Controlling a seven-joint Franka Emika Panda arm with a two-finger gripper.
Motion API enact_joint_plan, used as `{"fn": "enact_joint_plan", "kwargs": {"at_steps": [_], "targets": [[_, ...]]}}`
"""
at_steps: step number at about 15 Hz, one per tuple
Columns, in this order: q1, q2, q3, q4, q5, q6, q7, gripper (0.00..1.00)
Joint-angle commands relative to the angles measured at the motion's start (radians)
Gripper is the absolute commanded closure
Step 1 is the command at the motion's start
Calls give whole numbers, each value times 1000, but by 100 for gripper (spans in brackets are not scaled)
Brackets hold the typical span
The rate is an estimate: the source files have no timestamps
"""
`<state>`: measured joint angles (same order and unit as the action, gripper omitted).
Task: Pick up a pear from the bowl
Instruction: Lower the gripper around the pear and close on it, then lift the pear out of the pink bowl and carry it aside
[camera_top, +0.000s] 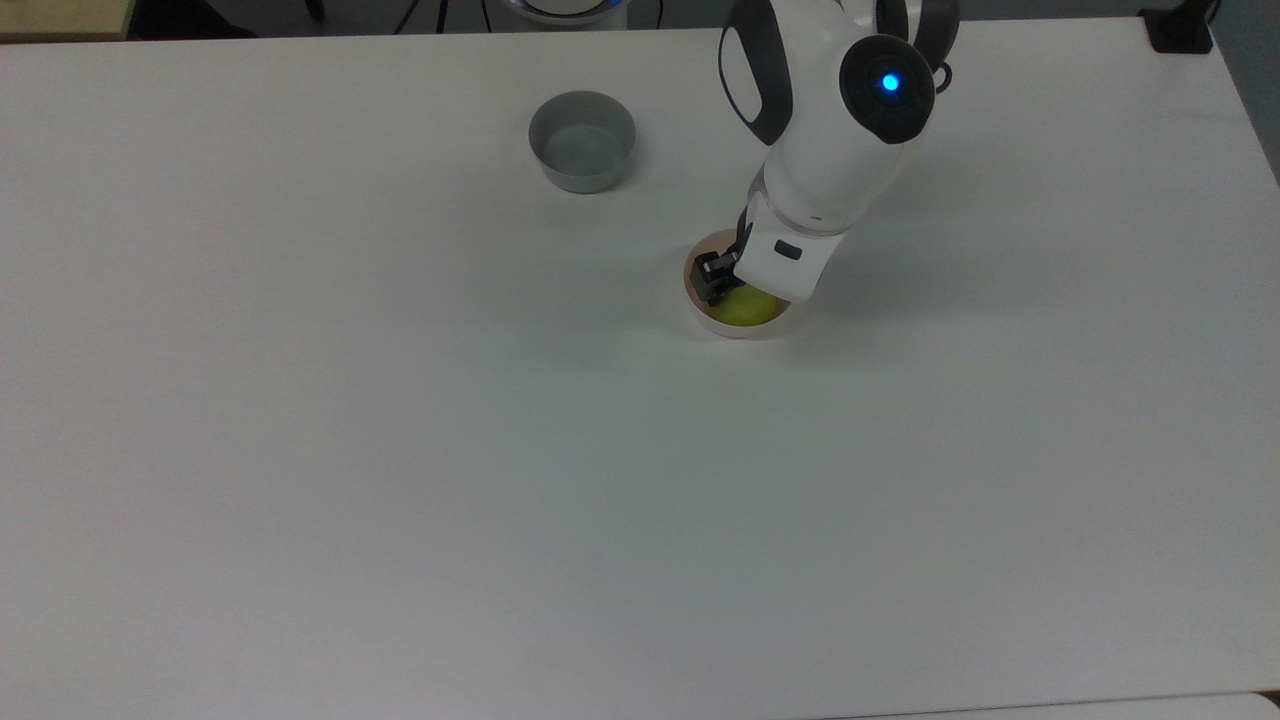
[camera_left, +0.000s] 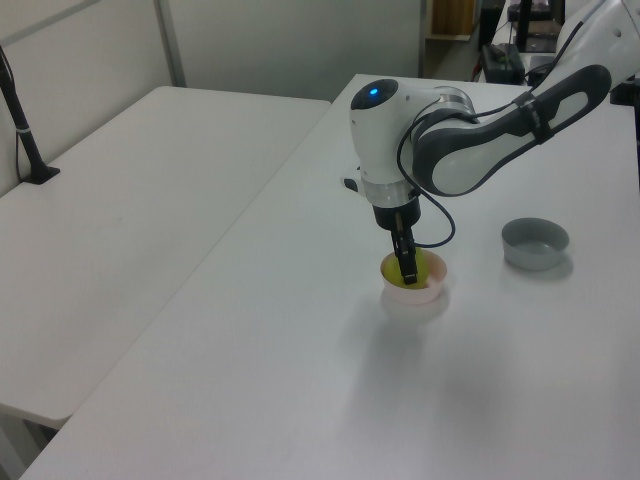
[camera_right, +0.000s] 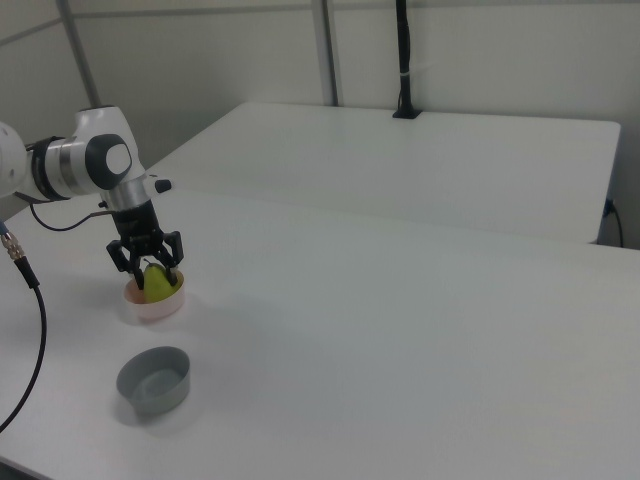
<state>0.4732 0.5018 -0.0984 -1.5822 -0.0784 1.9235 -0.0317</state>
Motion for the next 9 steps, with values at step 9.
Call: {"fn": "enact_joint_plan", "kwargs": {"at_steps": [9], "targets": [[-31, -245, -11, -9, 6, -96, -28, 63]]}}
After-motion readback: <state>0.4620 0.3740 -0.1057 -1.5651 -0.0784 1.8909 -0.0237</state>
